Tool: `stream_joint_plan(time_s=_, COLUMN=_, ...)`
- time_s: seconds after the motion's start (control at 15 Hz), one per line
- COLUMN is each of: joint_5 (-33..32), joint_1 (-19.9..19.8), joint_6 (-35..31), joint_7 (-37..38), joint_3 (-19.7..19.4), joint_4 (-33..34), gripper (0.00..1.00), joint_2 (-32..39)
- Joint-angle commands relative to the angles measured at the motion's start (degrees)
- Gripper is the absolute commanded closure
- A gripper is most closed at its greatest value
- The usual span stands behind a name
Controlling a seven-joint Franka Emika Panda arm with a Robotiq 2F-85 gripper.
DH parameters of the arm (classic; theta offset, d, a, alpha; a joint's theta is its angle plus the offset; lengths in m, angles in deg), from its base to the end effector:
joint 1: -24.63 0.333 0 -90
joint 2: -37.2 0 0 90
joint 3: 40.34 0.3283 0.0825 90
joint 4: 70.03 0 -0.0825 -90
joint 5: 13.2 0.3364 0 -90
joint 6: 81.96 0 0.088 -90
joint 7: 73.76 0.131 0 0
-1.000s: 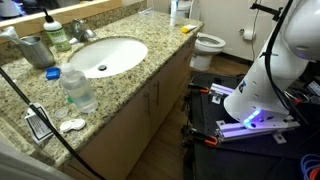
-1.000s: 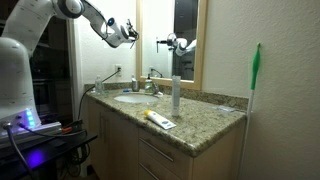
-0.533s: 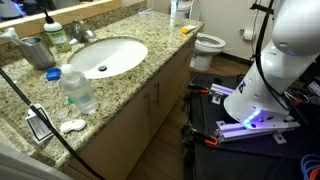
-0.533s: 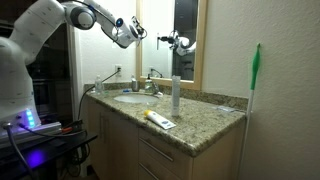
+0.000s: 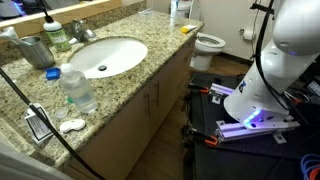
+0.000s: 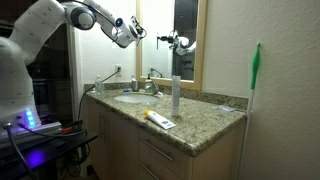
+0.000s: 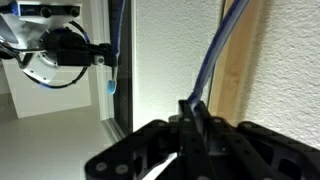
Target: Put the toothbrush in the cup
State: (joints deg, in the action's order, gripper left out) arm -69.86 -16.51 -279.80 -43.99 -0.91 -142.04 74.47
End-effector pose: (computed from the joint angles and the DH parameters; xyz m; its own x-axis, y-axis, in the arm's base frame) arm 0.6848 -0.1135 0.6448 -0.0665 0.0465 0.9967 0.1129 -0.9921 0.0538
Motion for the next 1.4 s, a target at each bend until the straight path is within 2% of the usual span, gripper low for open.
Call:
stream_joint_plan(time_s=0.0, joint_5=-1.8, joint_1=-2.8, joint_6=0.0, joint_7=-1.7, joint_3=4.7, joint_4=-1.5, gripper=0.98, joint_2=0.2)
stream_joint_plan(time_s=0.07, joint_5=-1.9, joint_1=-3.1, joint_6=0.0, joint_7=-1.7, joint_3=5.3, joint_4=-2.1, gripper=0.98, joint_2=-0.3)
stream_joint_plan(time_s=0.2, joint_5=-0.4, joint_1=-5.1, joint_6=0.0, joint_7=1.6, joint_3=6.4, joint_4=-8.3, gripper=0.98, joint_2=-4.1)
stream_joint_plan(time_s=0.27, joint_5=3.4, joint_1=-5.1, joint_6=0.0, joint_7=5.3, joint_3=5.9, joint_4=-11.5, gripper=0.98, joint_2=-6.6)
stream_joint_plan(time_s=0.33, joint_5=6.2, joint_1=-3.9, joint_6=0.0, joint_7=7.2, joint_3=6.6, joint_4=-11.1, gripper=0.98, joint_2=-7.1)
stream_joint_plan(time_s=0.4, joint_5=2.5, joint_1=-2.4, joint_6=-0.1, joint_7=3.7, joint_3=5.6, joint_4=-5.4, gripper=0.91, joint_2=-2.2)
stream_joint_plan(time_s=0.67, joint_5=5.7, joint_1=-2.3, joint_6=0.0, joint_7=6.5, joint_3=6.4, joint_4=-8.6, gripper=0.91, joint_2=-5.5)
stream_joint_plan(time_s=0.73, joint_5=5.8, joint_1=-2.4, joint_6=0.0, joint_7=6.7, joint_3=6.4, joint_4=-8.7, gripper=0.98, joint_2=-5.6)
stream_joint_plan(time_s=0.87, joint_5=6.6, joint_1=0.3, joint_6=0.0, joint_7=2.9, joint_3=3.1, joint_4=-5.7, gripper=0.98, joint_2=-2.9)
stream_joint_plan(time_s=1.0, joint_5=5.0, joint_1=0.1, joint_6=-0.4, joint_7=-0.3, joint_3=1.8, joint_4=-6.6, gripper=0.98, joint_2=-1.8)
stream_joint_plan(time_s=1.07, joint_5=3.8, joint_1=-0.2, joint_6=-0.2, joint_7=-3.2, joint_3=2.0, joint_4=-5.9, gripper=0.98, joint_2=-0.3)
stream_joint_plan(time_s=1.33, joint_5=-2.6, joint_1=-5.4, joint_6=-0.1, joint_7=-10.5, joint_3=4.5, joint_4=-10.6, gripper=0.98, joint_2=2.4)
